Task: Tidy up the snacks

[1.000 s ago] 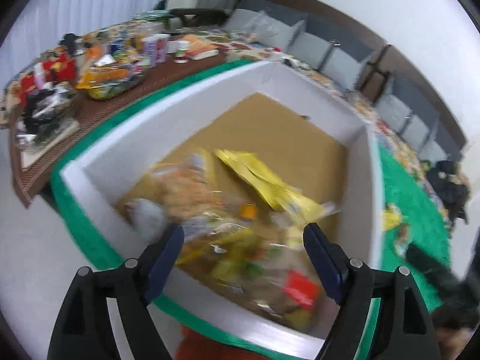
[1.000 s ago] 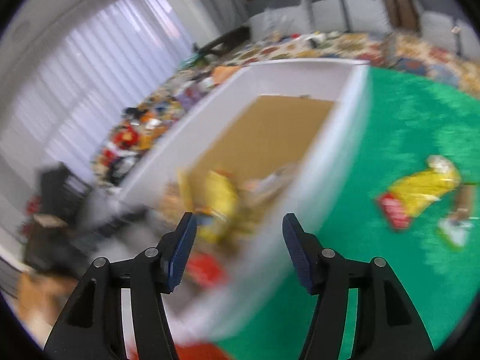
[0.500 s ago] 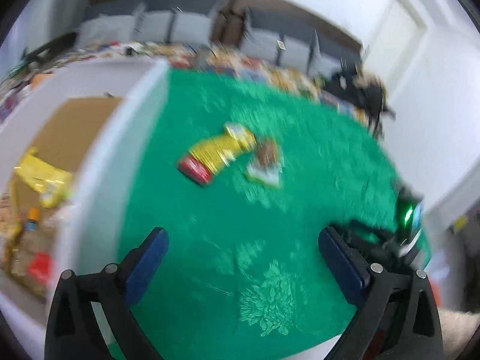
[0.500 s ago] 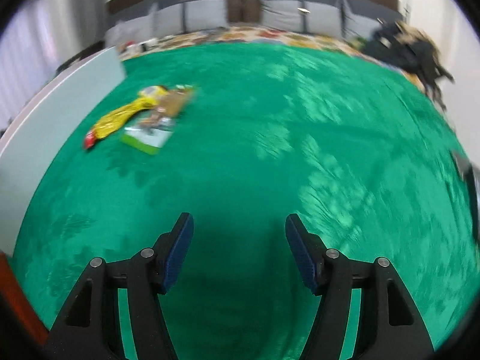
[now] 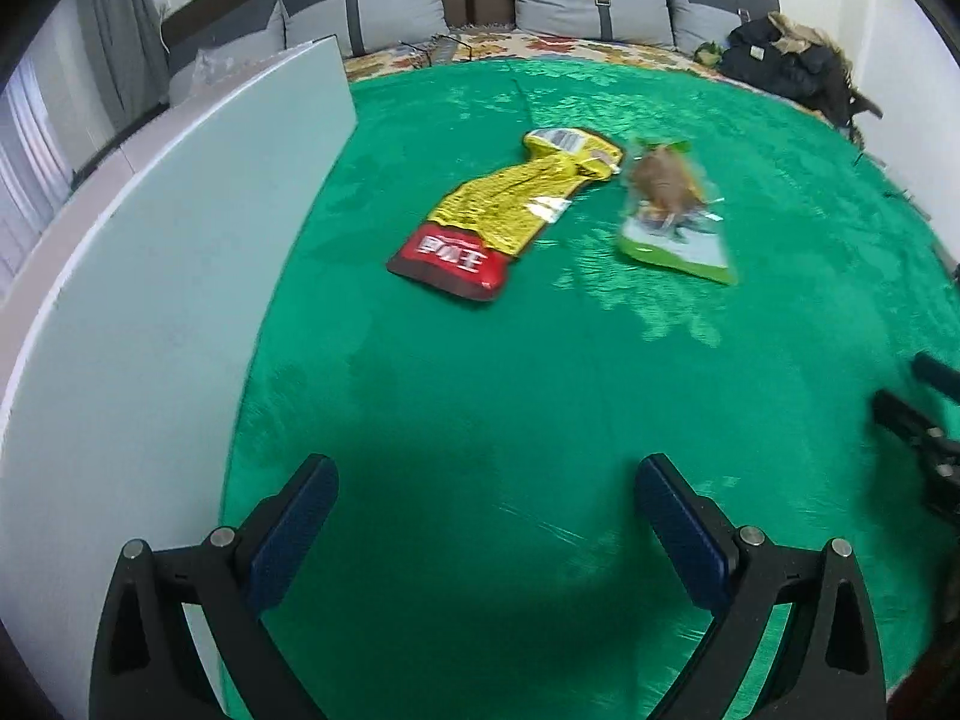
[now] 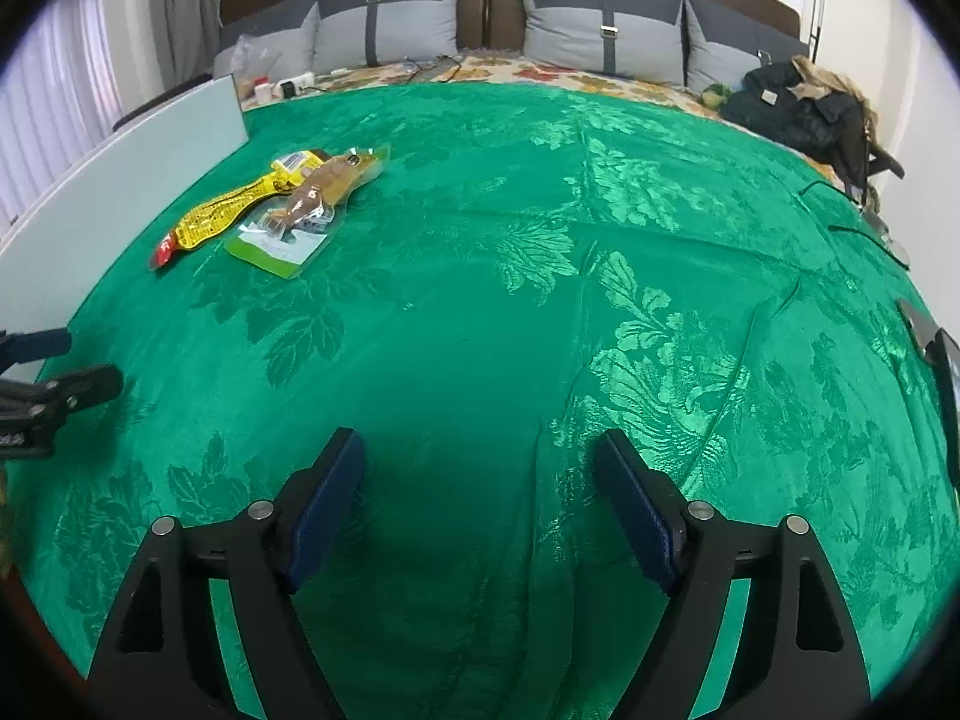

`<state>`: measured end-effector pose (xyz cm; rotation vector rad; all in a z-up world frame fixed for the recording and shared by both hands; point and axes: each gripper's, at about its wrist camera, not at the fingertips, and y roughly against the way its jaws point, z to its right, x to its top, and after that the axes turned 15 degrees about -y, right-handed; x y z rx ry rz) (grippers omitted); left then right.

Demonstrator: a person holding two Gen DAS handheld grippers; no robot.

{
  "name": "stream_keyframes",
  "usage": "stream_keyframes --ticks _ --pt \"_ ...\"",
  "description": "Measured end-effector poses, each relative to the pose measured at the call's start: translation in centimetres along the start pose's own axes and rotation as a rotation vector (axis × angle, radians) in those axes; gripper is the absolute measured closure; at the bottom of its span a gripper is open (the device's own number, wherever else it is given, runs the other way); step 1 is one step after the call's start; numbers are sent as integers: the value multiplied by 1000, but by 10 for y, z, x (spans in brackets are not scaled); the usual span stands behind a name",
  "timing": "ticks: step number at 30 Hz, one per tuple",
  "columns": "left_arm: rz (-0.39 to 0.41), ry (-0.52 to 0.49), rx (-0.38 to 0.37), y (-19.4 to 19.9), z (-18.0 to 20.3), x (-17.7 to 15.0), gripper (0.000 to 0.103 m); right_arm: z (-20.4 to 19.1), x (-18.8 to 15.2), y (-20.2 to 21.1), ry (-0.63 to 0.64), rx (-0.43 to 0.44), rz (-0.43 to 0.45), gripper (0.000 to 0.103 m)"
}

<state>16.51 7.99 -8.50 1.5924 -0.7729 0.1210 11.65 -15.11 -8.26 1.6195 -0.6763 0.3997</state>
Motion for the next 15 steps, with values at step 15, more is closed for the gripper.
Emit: stream_keyframes --ticks 15 --pt "65 66 -38 -6 -11 -13 0 -2 1 -4 19 10 -16 16"
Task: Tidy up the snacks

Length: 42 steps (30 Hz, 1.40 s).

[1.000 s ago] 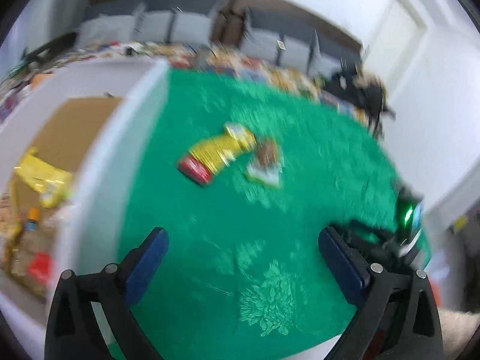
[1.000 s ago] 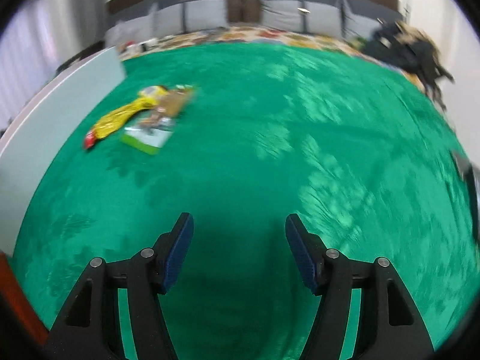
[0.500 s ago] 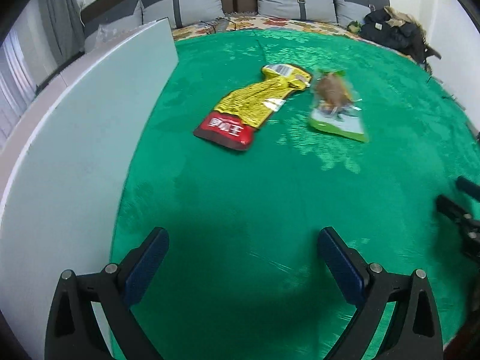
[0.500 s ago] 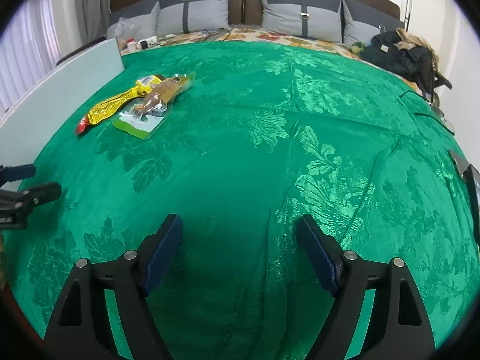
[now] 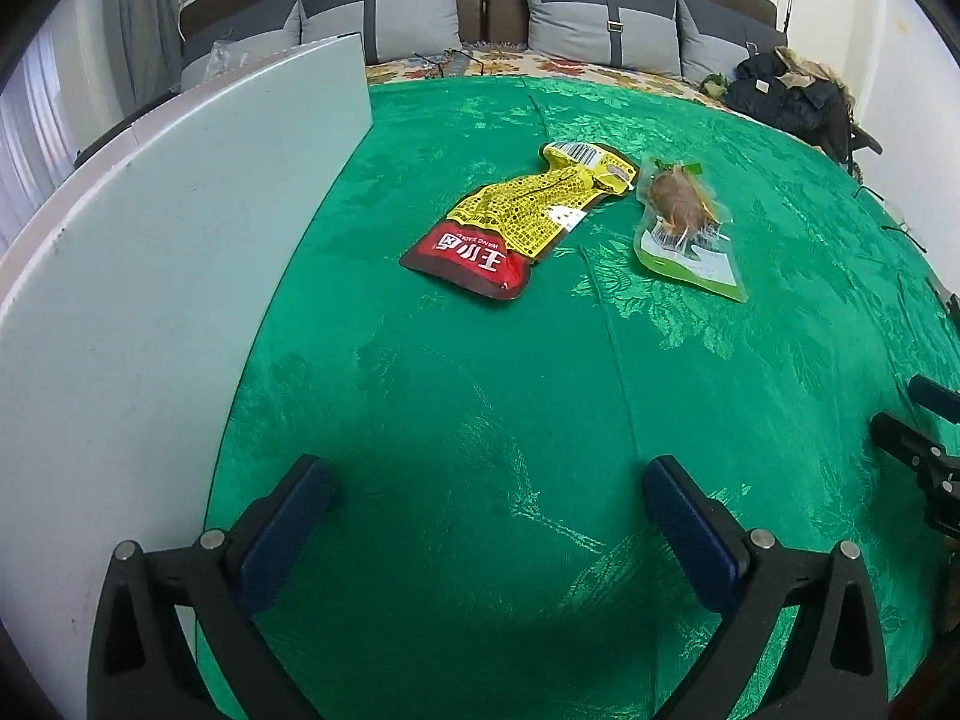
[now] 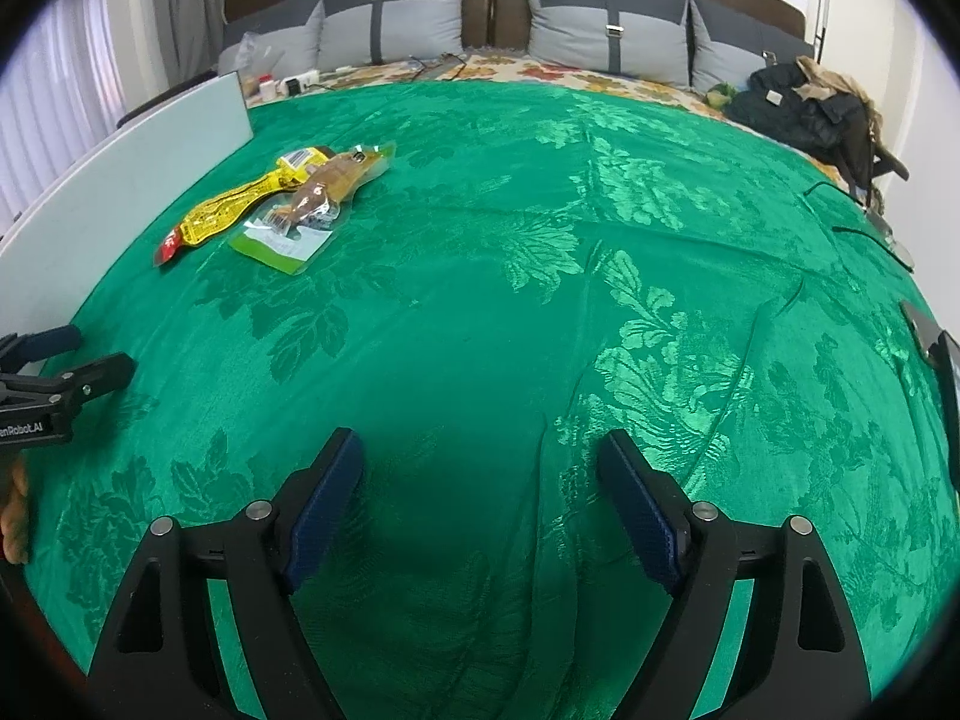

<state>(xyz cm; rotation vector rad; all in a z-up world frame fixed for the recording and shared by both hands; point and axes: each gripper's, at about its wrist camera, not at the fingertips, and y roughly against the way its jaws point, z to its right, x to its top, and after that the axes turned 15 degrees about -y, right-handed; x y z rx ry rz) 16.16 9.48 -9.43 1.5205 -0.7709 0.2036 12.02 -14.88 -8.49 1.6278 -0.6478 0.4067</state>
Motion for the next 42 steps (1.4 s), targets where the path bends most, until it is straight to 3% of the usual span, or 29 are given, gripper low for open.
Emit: stream_keyframes --ticks 4,7,10,13,16,19,22,28,33,36,42 --pt "1 2 2 0 -1 0 0 -15 29 -14 7 3 -148 16" --pt "1 3 3 0 0 1 0 -34 63 -21 -55 83 -166 18" --pt "1 2 2 0 0 1 0 -70 98 -44 -61 110 -213 18" --pt "1 2 2 0 0 1 0 -105 121 -74 -48 83 -252 18" --pt "1 2 2 0 0 1 0 -129 122 -109 -36 8 -327 17" --pt "1 2 2 0 0 2 0 -138 118 -113 18 -51 -284 20" --pt "1 2 2 0 0 2 0 -128 112 -102 30 -31 -239 34" --pt "1 3 2 0 0 3 0 -80 102 -72 116 -22 -234 42" --pt "1 3 2 -1 0 3 0 -29 89 -46 184 -36 -237 42" --pt "1 3 2 -1 0 3 0 -6 69 -30 226 -58 -188 39" --pt "1 2 2 -1 0 3 0 25 47 -25 83 3 -101 25"
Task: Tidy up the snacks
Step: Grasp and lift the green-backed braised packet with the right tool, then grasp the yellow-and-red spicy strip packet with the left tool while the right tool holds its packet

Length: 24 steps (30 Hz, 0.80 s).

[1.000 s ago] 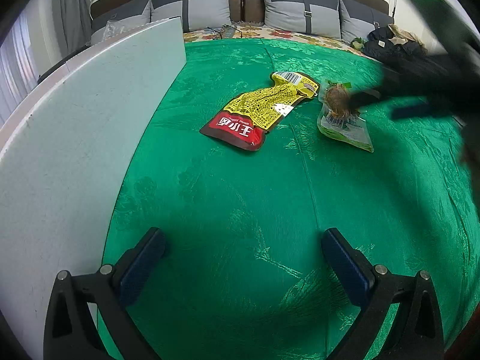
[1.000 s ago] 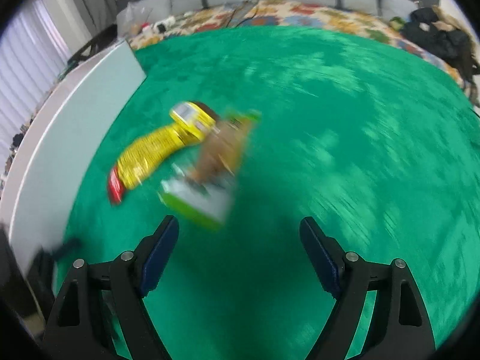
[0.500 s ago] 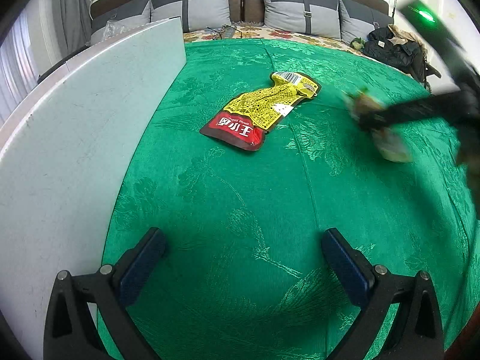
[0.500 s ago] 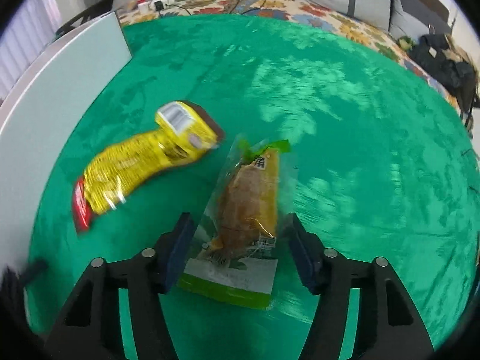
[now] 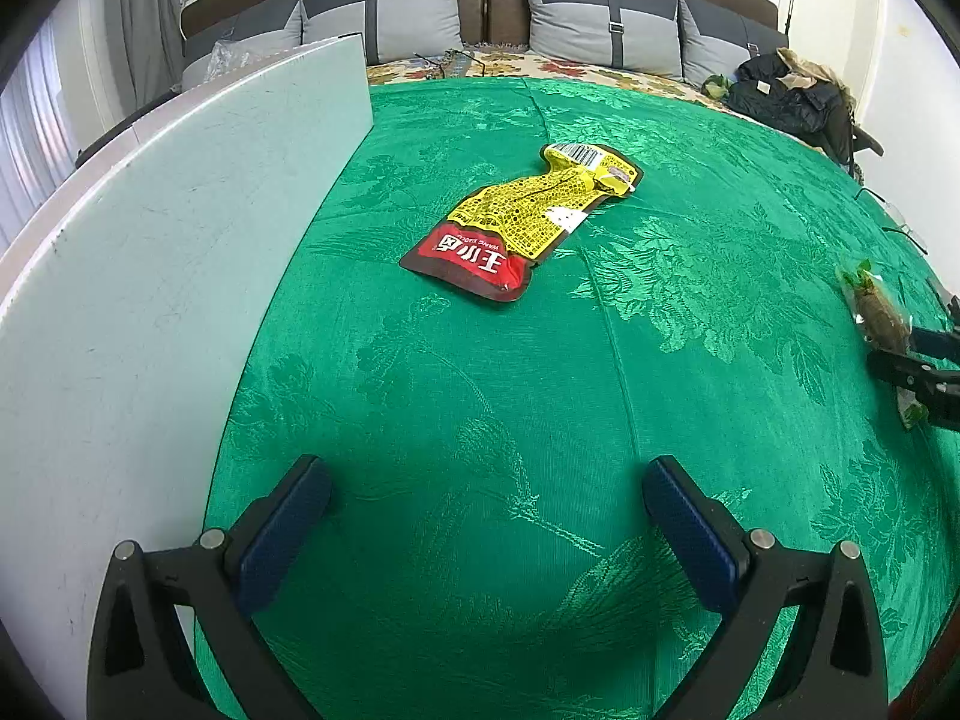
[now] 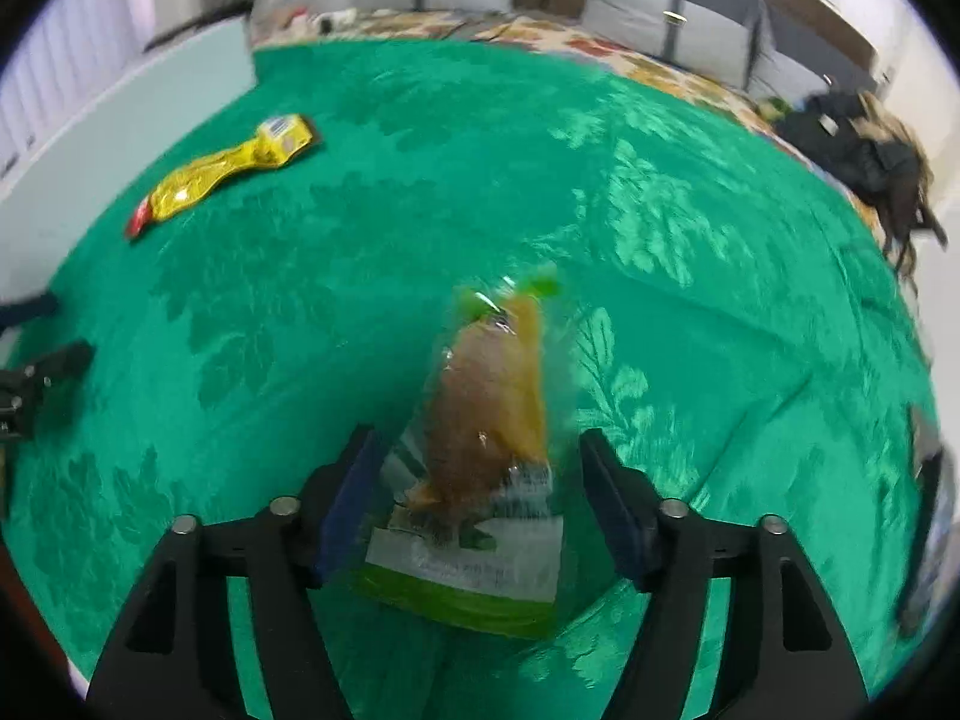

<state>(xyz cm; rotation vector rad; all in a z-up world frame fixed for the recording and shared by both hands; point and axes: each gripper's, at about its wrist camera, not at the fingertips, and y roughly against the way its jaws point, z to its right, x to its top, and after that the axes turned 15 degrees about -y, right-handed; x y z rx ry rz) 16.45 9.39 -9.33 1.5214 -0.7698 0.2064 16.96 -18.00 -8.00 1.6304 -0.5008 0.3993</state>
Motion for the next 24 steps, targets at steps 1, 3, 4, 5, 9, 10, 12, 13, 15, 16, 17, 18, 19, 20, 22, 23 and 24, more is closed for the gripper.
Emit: stream_keyframes --ticks 1,3,4,5,9,10,12,13,15,16,17,18,19,20,22,23,24 --pt "0 0 0 0 0 0 0 5 -1 -2 -41 14 22 22" --pt "0 0 0 0 0 0 0 4 -2 -2 -48 3 56 19" --pt "0 0 1 0 0 0 0 5 -4 -3 -55 5 76 18" --pt "0 0 1 0 0 0 0 5 -3 -3 -56 2 78 17" --pt "-1 1 1 0 0 0 0 6 -5 -2 -61 2 76 15" --pt "-1 0 2 0 0 0 0 6 -5 -2 -62 2 76 15" --pt "-1 -2 4 1 0 -1 0 7 -5 -1 -61 2 76 15" --pt "-1 -2 4 1 0 -2 0 7 -5 -1 -61 3 76 15" --pt "-3 -1 3 1 0 -1 0 7 -5 -1 -61 3 76 15" --pt "-6 -3 1 1 0 0 0 7 -5 -1 -61 3 76 15" --pt "-14 -9 -4 0 0 1 0 7 -5 -2 -61 3 76 15" --pt "-47 -22 -23 -2 -2 7 0 7 -5 -2 -61 3 76 15" --pt "-78 -28 -36 -5 -4 12 0 7 -5 -2 -61 3 76 14" --pt "-95 -29 -44 -7 -6 19 1 7 -5 -2 -61 3 76 14" --pt "-72 -35 -56 -4 -11 38 1 7 -5 -2 -61 3 76 14" --pt "-53 -47 -50 -1 -13 49 1 7 -5 -2 -61 3 75 14" --pt "-35 -71 -38 0 -15 64 1 7 -5 -2 -61 3 75 14"
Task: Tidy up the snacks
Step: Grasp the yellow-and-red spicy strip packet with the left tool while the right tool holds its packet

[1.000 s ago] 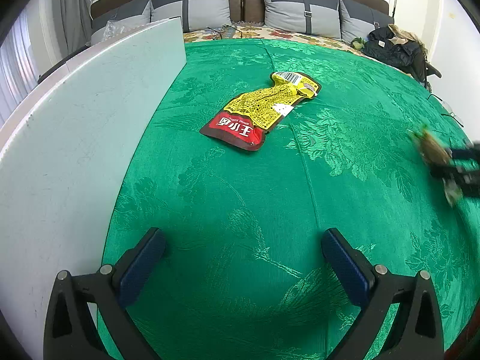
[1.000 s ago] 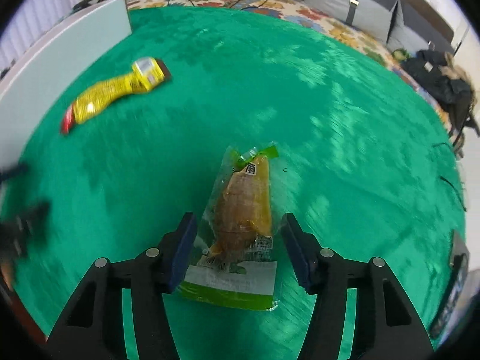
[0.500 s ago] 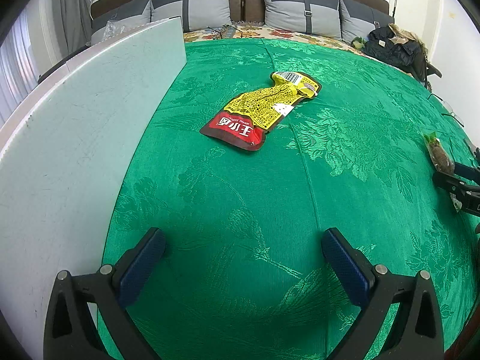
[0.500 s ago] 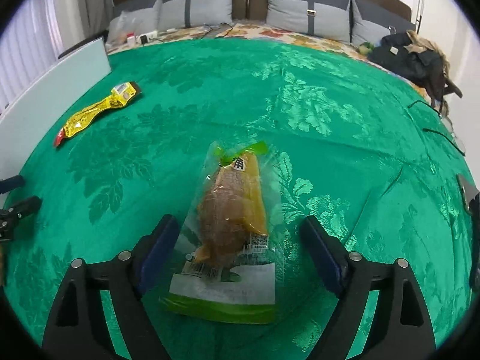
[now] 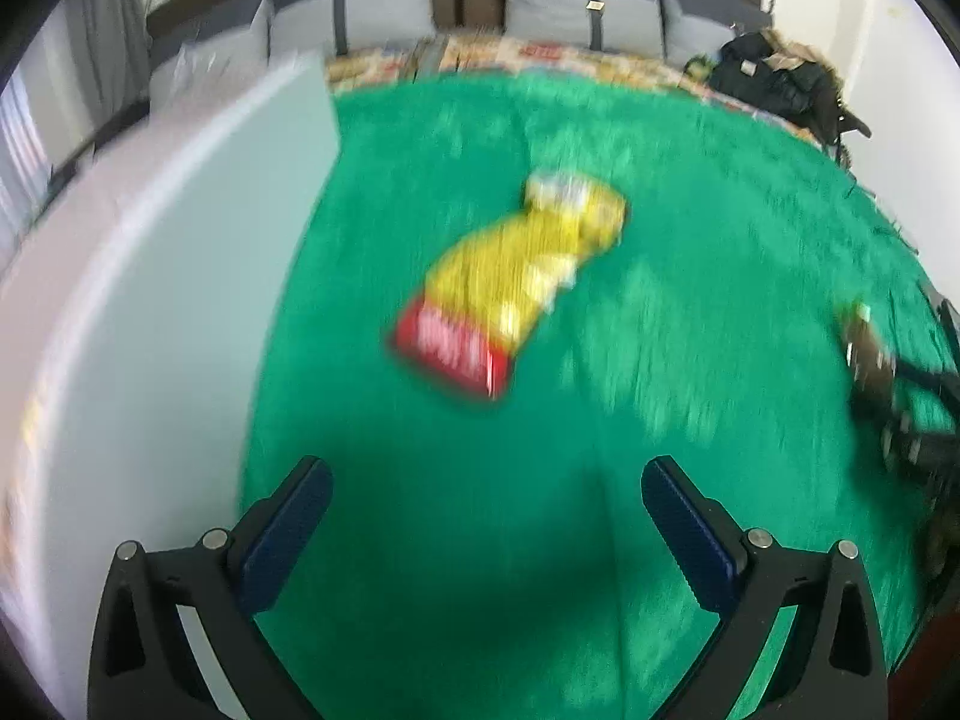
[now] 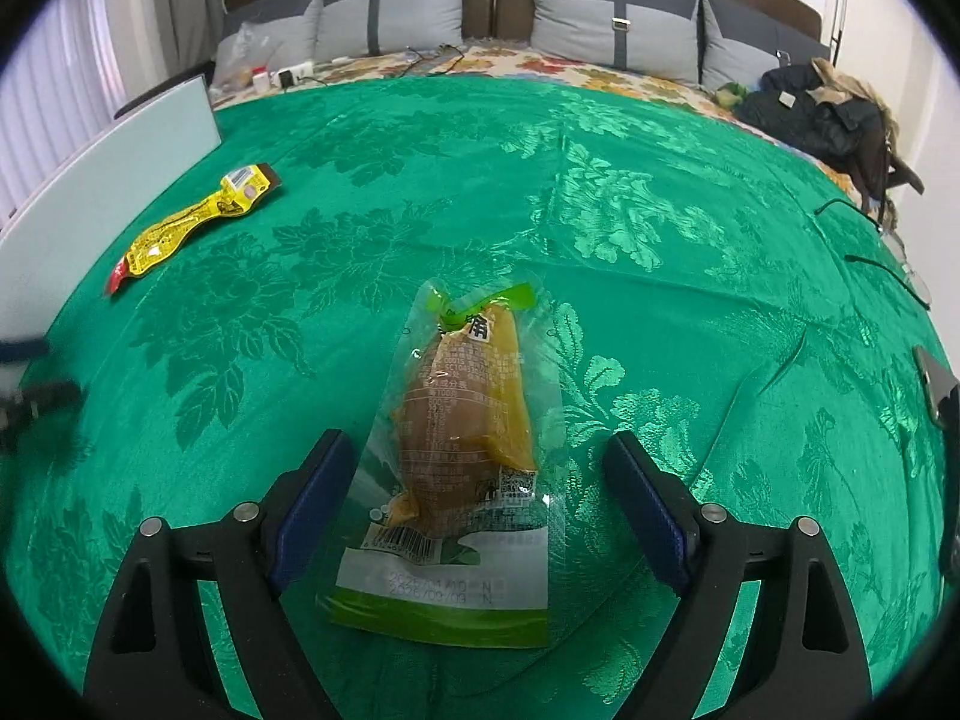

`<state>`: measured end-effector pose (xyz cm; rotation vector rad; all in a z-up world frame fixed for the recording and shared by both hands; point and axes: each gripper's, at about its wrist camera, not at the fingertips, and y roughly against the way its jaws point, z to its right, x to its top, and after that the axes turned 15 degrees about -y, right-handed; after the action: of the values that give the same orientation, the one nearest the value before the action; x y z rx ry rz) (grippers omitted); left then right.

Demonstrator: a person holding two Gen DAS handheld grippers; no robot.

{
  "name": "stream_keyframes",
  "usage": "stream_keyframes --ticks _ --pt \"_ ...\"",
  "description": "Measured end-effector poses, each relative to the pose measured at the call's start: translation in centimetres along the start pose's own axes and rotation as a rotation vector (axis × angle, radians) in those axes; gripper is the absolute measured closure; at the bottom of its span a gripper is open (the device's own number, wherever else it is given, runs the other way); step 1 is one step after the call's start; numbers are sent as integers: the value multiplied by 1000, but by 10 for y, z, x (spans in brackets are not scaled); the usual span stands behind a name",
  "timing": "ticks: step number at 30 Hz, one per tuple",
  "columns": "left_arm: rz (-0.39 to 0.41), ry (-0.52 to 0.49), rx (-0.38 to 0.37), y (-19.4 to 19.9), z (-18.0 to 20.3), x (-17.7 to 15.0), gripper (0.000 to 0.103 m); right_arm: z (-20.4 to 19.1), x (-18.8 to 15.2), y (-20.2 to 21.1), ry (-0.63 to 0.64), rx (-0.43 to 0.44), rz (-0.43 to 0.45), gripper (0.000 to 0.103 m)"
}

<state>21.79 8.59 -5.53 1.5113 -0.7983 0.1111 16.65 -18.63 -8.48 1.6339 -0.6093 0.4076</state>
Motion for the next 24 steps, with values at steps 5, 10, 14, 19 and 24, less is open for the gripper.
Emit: stream_keyframes --ticks 5,10,14,19,24 --pt "-55 -105 8 -29 -3 54 1 0 0 -1 0 0 0 14" --pt "-143 -79 14 -74 -9 63 1 0 1 -1 0 0 0 14" --pt "-95 41 -44 -74 -23 58 28 0 1 -1 0 0 0 14" --pt "-60 88 -92 -54 -22 47 63 0 1 -1 0 0 0 14" --pt "-82 149 -145 -23 9 4 64 0 1 -1 0 0 0 14"
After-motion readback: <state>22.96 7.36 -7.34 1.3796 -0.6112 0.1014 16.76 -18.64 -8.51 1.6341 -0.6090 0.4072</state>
